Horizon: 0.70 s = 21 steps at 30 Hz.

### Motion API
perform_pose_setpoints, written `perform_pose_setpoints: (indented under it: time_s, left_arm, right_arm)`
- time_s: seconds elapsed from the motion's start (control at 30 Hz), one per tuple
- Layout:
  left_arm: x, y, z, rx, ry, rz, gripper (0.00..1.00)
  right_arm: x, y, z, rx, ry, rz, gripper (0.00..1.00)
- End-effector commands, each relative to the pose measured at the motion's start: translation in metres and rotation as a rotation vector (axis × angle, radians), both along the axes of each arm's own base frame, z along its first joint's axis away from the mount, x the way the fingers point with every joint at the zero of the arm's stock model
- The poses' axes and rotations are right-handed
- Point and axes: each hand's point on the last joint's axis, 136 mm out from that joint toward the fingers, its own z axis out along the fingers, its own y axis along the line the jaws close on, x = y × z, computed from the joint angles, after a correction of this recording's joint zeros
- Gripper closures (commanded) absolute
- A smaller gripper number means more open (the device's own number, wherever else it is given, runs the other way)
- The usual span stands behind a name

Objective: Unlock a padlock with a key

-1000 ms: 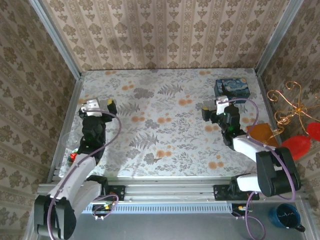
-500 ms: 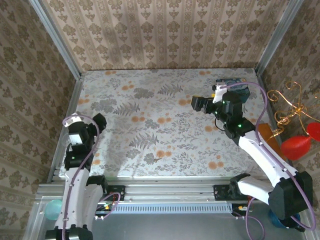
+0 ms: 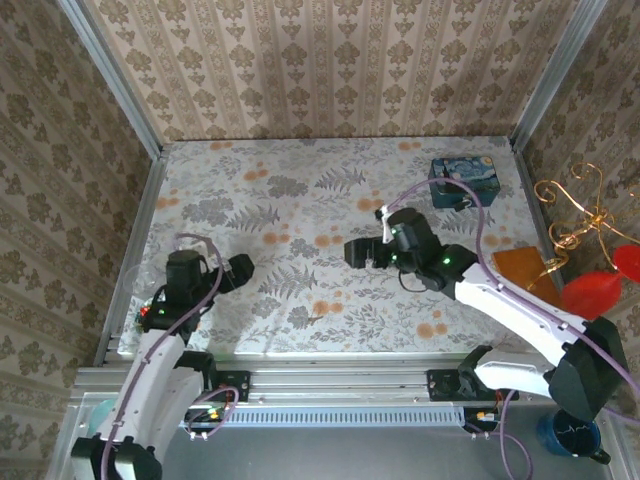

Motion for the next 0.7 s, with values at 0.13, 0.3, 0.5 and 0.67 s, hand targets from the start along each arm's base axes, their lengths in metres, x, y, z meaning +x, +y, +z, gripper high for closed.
perform_pose_setpoints:
  time_s: [0.13,0.3,0.5,0.67]
  left_arm:
    - [-0.007,-0.010,-0.005,0.068,-0.072,-0.058,0.00]
    - [-0.013,-0.013,0.008,0.062,-0.186,-0.082,0.00]
    - [-0.020,-0.011,0.017,0.049,-0.235,-0.082,0.00]
    - [-0.022,-0.008,0.020,0.066,-0.257,-0.087,0.00]
  right_arm:
    - [-0.033,0.020,-0.044,-0.116,0.179,-0.045,0.03]
    - [-0.051,0.050,-0.072,-0.180,0.286,0.005,0.10]
    - [-0.075,0.086,-0.095,-0.261,0.383,0.074,0.19]
    - [-0.086,0.104,-0.105,-0.346,0.427,0.119,0.26]
